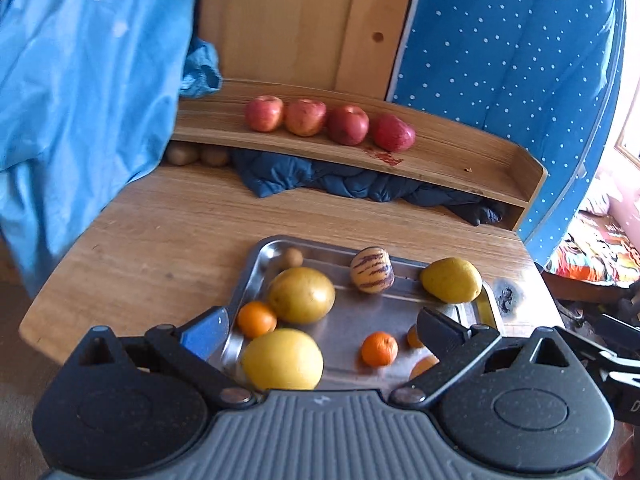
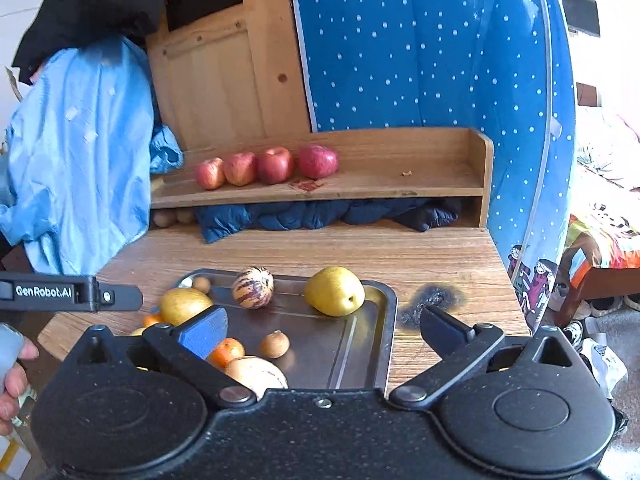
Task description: Organize fruits
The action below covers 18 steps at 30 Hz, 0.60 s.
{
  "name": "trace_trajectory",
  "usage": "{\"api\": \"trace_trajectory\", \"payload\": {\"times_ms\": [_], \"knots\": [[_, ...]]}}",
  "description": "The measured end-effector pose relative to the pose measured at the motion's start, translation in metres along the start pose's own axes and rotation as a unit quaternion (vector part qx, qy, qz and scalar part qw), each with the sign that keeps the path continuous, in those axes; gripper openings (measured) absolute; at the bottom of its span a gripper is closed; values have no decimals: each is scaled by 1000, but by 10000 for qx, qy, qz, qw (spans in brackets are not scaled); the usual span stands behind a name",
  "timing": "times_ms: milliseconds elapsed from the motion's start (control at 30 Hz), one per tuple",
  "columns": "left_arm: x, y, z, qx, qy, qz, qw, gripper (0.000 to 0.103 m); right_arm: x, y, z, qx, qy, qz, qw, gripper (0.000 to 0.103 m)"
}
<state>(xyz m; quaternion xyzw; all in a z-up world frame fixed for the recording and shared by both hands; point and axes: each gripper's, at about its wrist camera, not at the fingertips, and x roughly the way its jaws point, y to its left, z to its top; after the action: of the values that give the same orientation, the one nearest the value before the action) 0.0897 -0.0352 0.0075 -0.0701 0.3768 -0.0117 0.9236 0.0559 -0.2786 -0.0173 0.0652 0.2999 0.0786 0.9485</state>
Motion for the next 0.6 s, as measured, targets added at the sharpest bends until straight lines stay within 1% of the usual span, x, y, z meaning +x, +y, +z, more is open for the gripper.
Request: {"api": "trace_trajectory", "payload": {"times_ms": [67, 200, 333, 600], "knots": [[-8, 1, -5, 22, -30, 62, 10000, 102, -6, 2, -2, 29, -11, 52, 10000, 102], [-20, 3, -20, 176, -53, 201, 9996, 102, -14, 8, -11, -42, 103, 99, 9999, 102], [-25, 7, -29, 194, 94, 202, 9996, 102, -18, 14, -20, -22, 205, 169, 9996, 102], [-36, 23, -39, 296, 198, 266, 9990, 102, -21, 29, -28, 11, 289, 63, 9996, 102]]}}
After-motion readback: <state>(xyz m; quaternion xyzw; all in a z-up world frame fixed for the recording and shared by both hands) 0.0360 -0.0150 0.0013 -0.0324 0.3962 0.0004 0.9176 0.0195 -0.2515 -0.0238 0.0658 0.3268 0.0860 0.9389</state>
